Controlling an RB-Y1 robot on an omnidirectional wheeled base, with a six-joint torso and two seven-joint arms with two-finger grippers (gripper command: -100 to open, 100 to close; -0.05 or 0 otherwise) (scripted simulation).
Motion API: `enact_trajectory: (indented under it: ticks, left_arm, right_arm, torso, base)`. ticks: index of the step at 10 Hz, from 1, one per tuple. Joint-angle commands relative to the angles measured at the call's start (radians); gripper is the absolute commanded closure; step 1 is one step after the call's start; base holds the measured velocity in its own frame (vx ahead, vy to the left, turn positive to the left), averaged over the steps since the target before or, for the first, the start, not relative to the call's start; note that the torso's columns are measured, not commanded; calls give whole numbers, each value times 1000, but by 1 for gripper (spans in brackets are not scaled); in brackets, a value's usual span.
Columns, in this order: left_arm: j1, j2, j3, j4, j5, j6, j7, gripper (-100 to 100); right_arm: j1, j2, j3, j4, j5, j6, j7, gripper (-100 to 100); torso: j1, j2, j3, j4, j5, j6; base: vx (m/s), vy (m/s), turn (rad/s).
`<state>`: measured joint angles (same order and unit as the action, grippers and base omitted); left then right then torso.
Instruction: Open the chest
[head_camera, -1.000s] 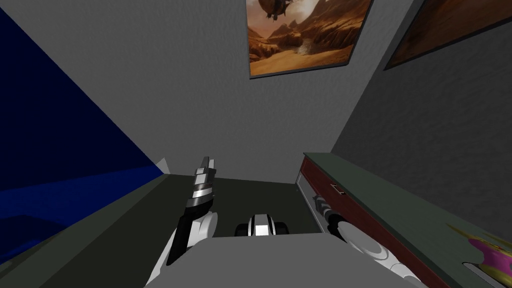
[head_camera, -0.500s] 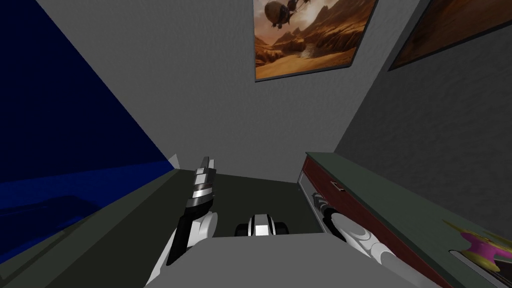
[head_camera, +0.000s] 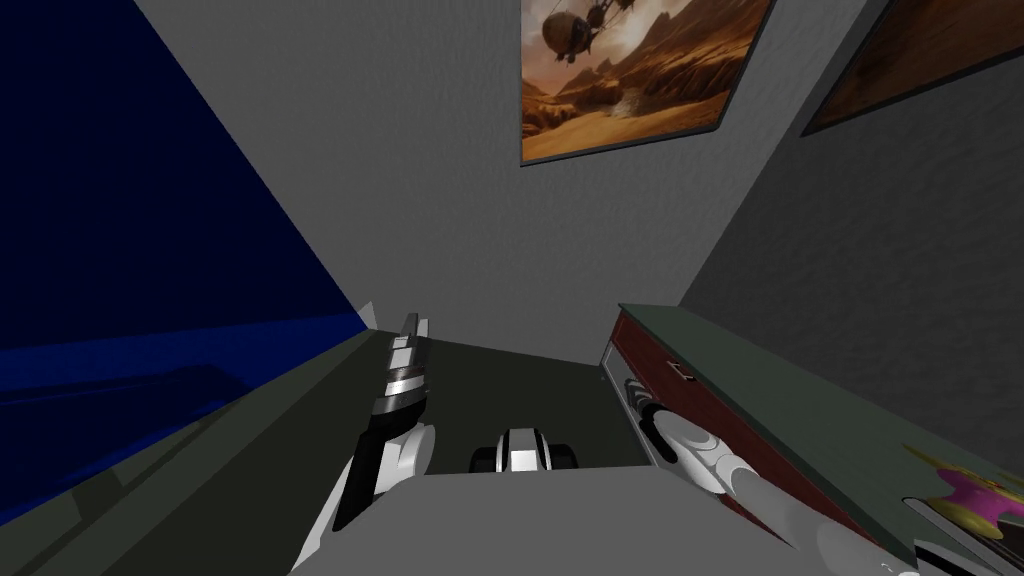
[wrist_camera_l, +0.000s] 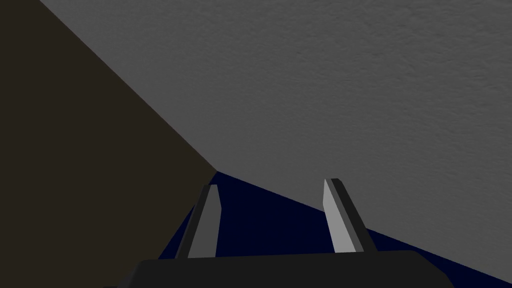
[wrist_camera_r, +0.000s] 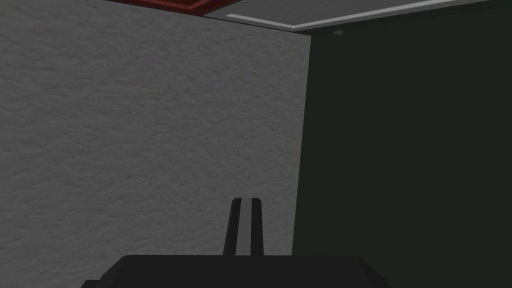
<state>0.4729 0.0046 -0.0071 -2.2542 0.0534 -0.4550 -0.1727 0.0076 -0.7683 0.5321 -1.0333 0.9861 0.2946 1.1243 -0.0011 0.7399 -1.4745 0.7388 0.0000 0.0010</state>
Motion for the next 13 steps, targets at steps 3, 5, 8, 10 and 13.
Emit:
enact_trajectory:
  ticks: [3, 5, 8, 10, 13]
  left_arm:
    - [0, 0, 0, 0, 0, 0, 0, 0]
    - [0, 0, 0, 0, 0, 0, 0, 0]
    - [0, 0, 0, 0, 0, 0, 0, 0]
    - [0, 0, 0, 0, 0, 0, 0, 0]
    - [0, 0, 0, 0, 0, 0, 0, 0]
  right_arm:
    - [-126, -25, 105, 133, -121, 30, -2, 100]
    - [-182, -47, 152, 194, -166, 59, -1, 100]
    - [-260, -47, 198, 279, -226, 59, -1, 100]
    - [-320, -69, 265, 347, -274, 88, 1, 100]
    - [-418, -91, 336, 450, -355, 117, 2, 100]
  torso:
    - [2, 0, 0, 0, 1, -1]
    - [-1, -6, -4, -2, 0, -1]
    - [0, -3, -2, -1, 0, 0]
    - [3, 0, -1, -1, 0, -2]
    - [-2, -6, -4, -2, -1, 0]
  base:
    - [-141, 38, 194]
    - [-101, 26, 178]
    - [-99, 32, 51]
    - [-167, 64, 278]
    - [-80, 42, 117]
